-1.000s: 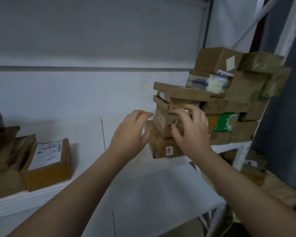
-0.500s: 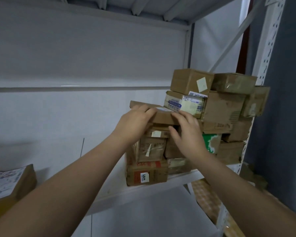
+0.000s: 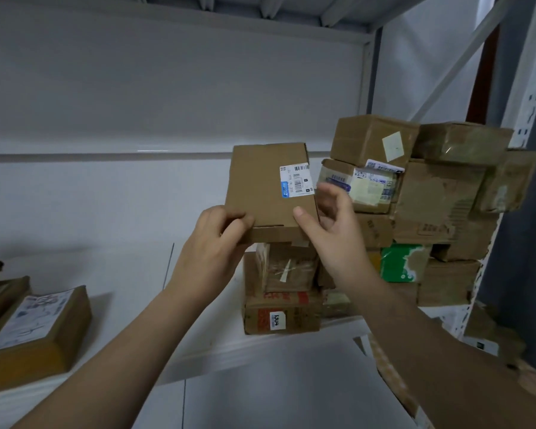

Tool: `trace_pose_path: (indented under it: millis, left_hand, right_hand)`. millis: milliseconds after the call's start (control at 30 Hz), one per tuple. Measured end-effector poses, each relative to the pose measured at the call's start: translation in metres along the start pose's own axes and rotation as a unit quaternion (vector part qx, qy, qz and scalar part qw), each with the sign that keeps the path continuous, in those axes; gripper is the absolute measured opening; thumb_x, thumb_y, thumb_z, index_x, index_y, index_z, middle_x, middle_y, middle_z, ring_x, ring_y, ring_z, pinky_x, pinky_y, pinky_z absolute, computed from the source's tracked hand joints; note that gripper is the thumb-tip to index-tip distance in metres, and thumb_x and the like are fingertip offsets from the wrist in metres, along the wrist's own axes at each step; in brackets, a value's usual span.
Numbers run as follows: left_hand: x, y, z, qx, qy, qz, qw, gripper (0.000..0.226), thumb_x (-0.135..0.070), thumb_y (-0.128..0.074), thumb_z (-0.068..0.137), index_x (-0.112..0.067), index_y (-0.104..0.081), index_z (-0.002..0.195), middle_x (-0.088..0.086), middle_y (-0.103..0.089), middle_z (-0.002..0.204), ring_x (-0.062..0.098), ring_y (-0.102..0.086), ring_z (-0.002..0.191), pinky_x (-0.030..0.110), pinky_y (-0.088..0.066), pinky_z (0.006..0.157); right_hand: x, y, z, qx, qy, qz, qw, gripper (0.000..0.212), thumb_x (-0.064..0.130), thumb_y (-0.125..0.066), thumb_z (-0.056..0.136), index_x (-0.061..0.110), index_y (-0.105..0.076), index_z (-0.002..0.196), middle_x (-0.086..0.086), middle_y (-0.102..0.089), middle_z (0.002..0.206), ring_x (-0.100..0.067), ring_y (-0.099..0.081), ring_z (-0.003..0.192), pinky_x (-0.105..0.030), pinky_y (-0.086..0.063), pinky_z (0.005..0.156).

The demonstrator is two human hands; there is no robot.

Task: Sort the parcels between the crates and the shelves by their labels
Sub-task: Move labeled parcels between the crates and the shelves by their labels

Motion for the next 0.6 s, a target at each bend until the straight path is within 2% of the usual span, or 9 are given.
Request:
trace_pose_path:
  millis: [67,133,200,267,300,367,433,500,600]
  left_hand:
    - [0.013,0.007,-0.012,-0.004,0.027,-0.003,1.000,0.043,-0.007,-0.074,0.078,-0.006,-0.054,0.116,0.019,-0.055,0.114,0.030,-0.047,0.106,0.041,-0.053,0.076]
    - [0.029,0.013,-0.023,0.009,0.079,-0.012,0.997,0.046,-0.025,-0.073,0.078,-0.006,-0.056,0.117,0.018,-0.052,0.122,0.030,-0.047,0.111,0.038,-0.048,0.086]
    - [0.039,0.016,-0.034,0.038,0.106,0.009,0.994,0.061,-0.037,-0.076,0.072,-0.005,-0.056,0.120,0.021,-0.050,0.128,0.036,-0.049,0.116,0.041,-0.040,0.096]
    - [0.039,0.021,-0.042,0.049,0.086,0.110,0.989,0.071,-0.036,-0.084,0.065,-0.008,-0.052,0.123,0.021,-0.052,0.129,0.039,-0.049,0.118,0.052,-0.032,0.104]
    - [0.039,0.028,-0.046,0.038,0.077,0.153,0.985,0.070,-0.034,-0.083,0.066,-0.012,-0.049,0.124,0.019,-0.054,0.128,0.036,-0.049,0.117,0.053,-0.029,0.104]
    - [0.038,0.046,-0.050,-0.011,0.046,0.184,0.982,0.057,-0.030,-0.070,0.075,-0.021,-0.046,0.126,0.013,-0.058,0.124,0.029,-0.045,0.111,0.047,-0.029,0.094]
    - [0.043,0.064,-0.057,-0.055,0.005,0.185,0.981,0.046,-0.027,-0.058,0.083,-0.026,-0.046,0.127,0.006,-0.057,0.120,0.027,-0.042,0.105,0.044,-0.030,0.088]
    - [0.053,0.079,-0.063,-0.072,-0.034,0.168,0.982,0.040,-0.020,-0.058,0.086,-0.026,-0.047,0.125,0.001,-0.049,0.119,0.027,-0.044,0.106,0.046,-0.034,0.090]
    - [0.078,0.099,-0.072,-0.065,-0.057,0.117,0.989,0.030,-0.013,-0.055,0.090,-0.015,-0.049,0.119,0.010,-0.060,0.122,0.029,-0.047,0.115,0.052,-0.027,0.104]
  right_hand:
    - [-0.004,-0.017,-0.002,0.013,-0.037,0.051,0.998,0.063,0.017,-0.069,0.086,0.044,-0.031,0.129,0.003,-0.048,0.138,-0.014,-0.056,0.117,-0.038,-0.052,0.095]
    - [-0.012,-0.037,-0.008,0.027,-0.057,0.081,0.995,0.079,0.011,-0.071,0.084,0.044,-0.024,0.138,0.002,-0.054,0.131,-0.012,-0.059,0.113,-0.040,-0.052,0.094]
    - [-0.020,-0.062,-0.016,0.044,-0.069,0.107,0.991,0.090,0.004,-0.071,0.082,0.042,-0.018,0.144,0.002,-0.059,0.118,-0.006,-0.064,0.103,-0.031,-0.056,0.085]
    - [-0.027,-0.089,-0.025,0.053,-0.078,0.137,0.986,0.095,-0.001,-0.069,0.080,0.040,-0.014,0.146,-0.003,-0.059,0.112,-0.001,-0.066,0.094,-0.022,-0.056,0.073]
    - [-0.029,-0.105,-0.029,0.058,-0.084,0.154,0.983,0.098,0.001,-0.069,0.078,0.041,-0.012,0.147,-0.005,-0.058,0.113,-0.002,-0.067,0.092,-0.022,-0.055,0.073]
    - [-0.030,-0.130,-0.035,0.068,-0.095,0.178,0.977,0.099,0.012,-0.069,0.069,0.043,-0.013,0.145,-0.002,-0.059,0.116,-0.003,-0.067,0.094,-0.022,-0.053,0.074]
    - [-0.029,-0.149,-0.036,0.077,-0.112,0.211,0.968,0.090,0.018,-0.068,0.065,0.044,-0.024,0.138,0.002,-0.062,0.117,-0.005,-0.068,0.094,-0.021,-0.054,0.071]
    - [-0.029,-0.158,-0.031,0.069,-0.137,0.254,0.955,0.082,0.015,-0.068,0.068,0.031,-0.032,0.140,-0.002,-0.066,0.114,-0.010,-0.069,0.094,-0.028,-0.057,0.072]
    - [-0.024,-0.154,-0.015,0.024,-0.153,0.293,0.943,0.078,0.009,-0.064,0.087,0.024,-0.021,0.150,-0.009,-0.067,0.109,-0.015,-0.071,0.089,-0.039,-0.059,0.074]
Point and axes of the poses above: each hand's wrist, its own z-axis towards the middle knuckle, its own y-axis out of the back of the hand, x = y × z, the point moved 9 cm from there along z, towards the middle knuckle
